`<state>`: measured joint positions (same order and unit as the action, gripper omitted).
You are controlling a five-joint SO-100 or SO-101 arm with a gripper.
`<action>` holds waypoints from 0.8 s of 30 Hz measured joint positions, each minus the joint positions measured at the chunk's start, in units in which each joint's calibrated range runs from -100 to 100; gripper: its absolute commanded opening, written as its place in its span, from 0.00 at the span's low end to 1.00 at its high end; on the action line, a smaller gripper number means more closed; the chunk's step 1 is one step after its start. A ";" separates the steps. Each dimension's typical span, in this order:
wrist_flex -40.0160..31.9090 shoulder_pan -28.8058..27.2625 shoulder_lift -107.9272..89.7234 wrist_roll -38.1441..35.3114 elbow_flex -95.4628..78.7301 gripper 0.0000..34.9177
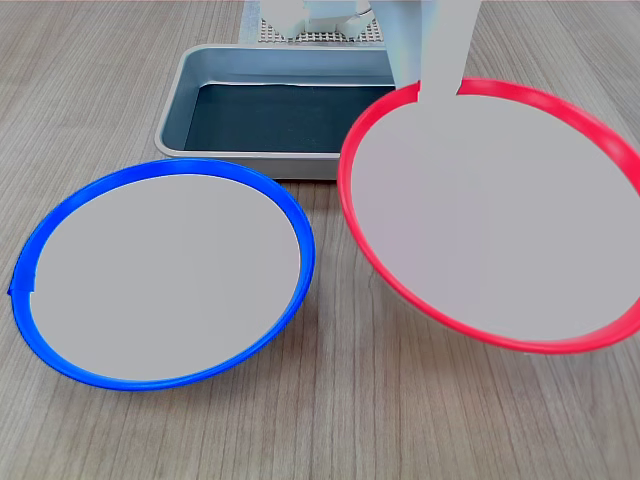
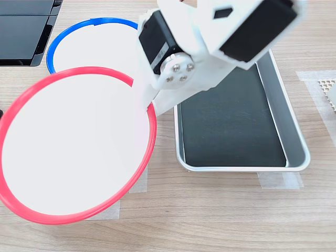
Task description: Lift the stacked dish and set it down on the table.
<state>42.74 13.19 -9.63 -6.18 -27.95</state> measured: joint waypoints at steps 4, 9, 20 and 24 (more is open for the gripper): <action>-1.88 0.00 1.36 -0.05 -2.18 0.00; -3.10 0.00 2.90 -0.29 -3.45 0.00; -5.14 -0.97 5.71 -0.93 -4.26 0.00; -6.44 -0.97 6.39 -1.03 -5.17 0.00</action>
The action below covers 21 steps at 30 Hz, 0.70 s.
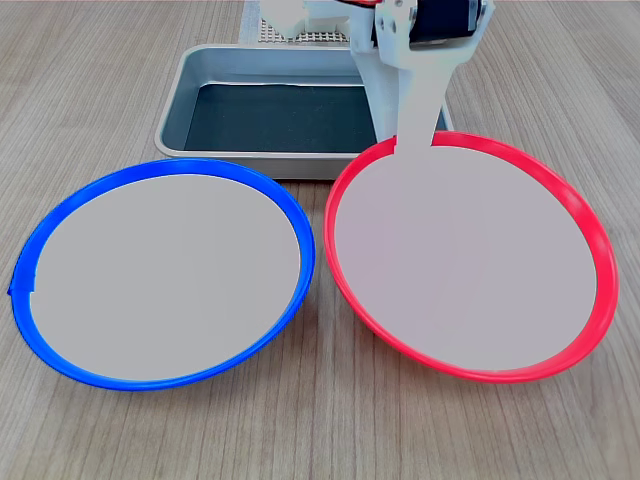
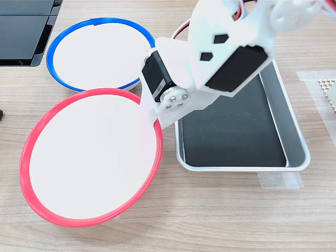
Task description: Lift the stacked dish and set it down on the table.
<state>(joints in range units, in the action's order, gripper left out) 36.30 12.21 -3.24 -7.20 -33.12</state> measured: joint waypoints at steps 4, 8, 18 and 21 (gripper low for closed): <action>-0.33 0.00 0.85 0.00 0.00 0.00; -0.33 0.18 1.62 0.20 0.00 0.00; -1.39 1.95 2.98 1.17 -0.27 0.00; -2.45 1.95 3.67 1.17 -0.45 0.00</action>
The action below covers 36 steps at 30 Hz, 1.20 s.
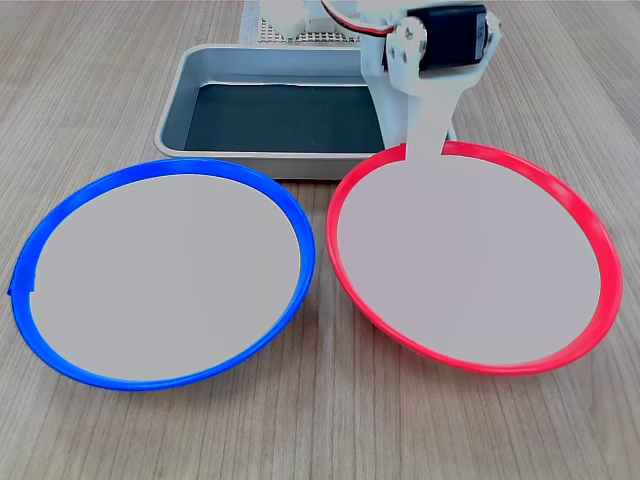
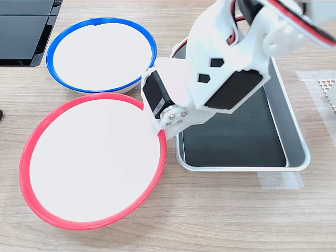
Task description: Lift the stacked dish and set it down on the table.
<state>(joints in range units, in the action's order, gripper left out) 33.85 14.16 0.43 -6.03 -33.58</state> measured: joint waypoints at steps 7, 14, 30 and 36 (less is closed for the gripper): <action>-0.98 0.00 0.94 -0.05 -0.36 0.13; -1.63 -0.35 1.11 -0.24 -0.36 0.18; 5.79 -2.83 -4.09 -1.81 -0.82 0.08; 14.36 -4.34 -11.68 -2.00 -0.91 0.17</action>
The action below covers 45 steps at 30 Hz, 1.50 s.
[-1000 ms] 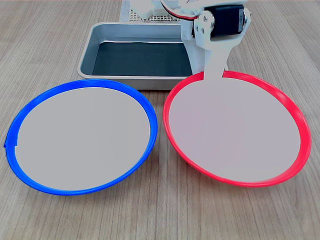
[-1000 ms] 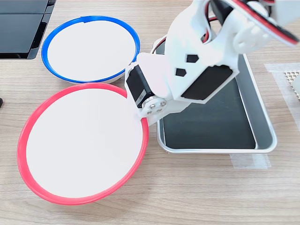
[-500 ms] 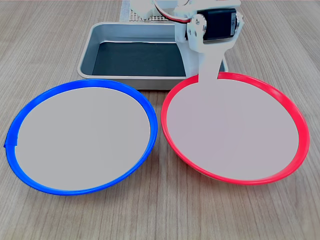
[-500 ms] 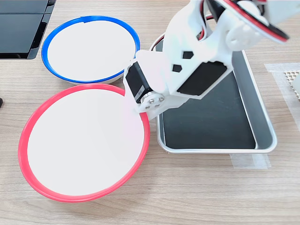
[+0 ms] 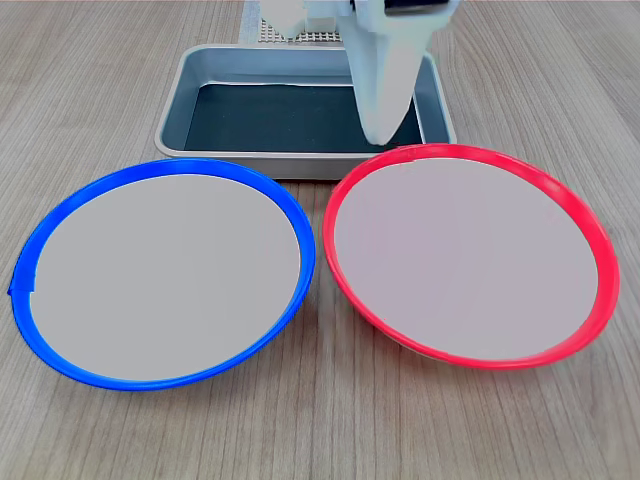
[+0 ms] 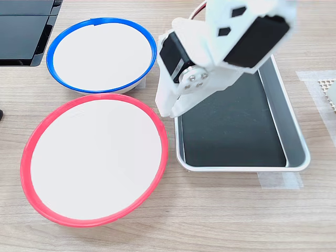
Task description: Lift the stacked dish and set it down on the table.
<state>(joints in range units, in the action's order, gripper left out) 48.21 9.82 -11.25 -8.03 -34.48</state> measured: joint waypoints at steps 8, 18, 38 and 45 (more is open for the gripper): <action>6.28 -4.87 -16.54 -0.68 -4.90 0.01; -21.04 -12.65 -58.48 2.39 -46.37 0.00; -0.98 -15.93 -87.30 5.13 -65.52 0.02; -0.98 -16.64 -87.47 5.27 -65.52 0.01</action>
<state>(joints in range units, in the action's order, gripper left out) 47.23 -6.81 -98.72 -2.76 -100.00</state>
